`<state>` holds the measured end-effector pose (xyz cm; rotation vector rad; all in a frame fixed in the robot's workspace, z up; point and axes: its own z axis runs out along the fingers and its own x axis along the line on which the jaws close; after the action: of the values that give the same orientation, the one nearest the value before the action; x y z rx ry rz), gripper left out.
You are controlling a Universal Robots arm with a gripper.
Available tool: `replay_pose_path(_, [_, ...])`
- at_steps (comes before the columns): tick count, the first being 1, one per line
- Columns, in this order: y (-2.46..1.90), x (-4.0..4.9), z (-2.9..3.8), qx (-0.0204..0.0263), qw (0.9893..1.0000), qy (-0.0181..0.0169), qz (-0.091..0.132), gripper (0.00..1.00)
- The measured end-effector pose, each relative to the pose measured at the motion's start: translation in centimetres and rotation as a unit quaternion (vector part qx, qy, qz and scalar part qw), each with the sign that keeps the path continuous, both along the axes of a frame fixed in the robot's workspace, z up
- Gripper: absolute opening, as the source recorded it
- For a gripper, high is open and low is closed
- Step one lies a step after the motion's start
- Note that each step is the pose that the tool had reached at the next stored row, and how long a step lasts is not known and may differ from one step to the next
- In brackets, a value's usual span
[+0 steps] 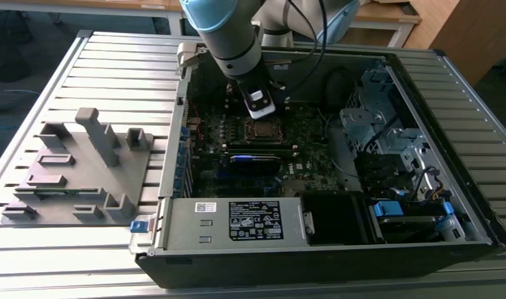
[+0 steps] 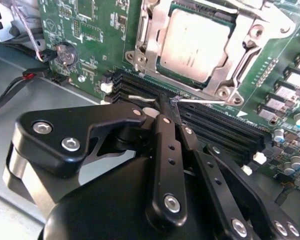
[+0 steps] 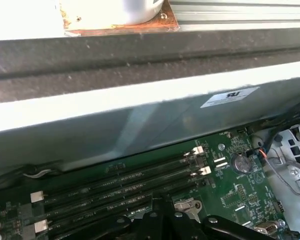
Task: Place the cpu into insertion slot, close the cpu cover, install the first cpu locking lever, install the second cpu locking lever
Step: 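Install the first cpu locking lever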
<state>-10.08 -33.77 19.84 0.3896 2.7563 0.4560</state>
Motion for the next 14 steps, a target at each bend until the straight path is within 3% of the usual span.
replay_pose_path(14, [0.08,0.08,-0.28,-0.0016,1.0,0.0001,0.0,0.1])
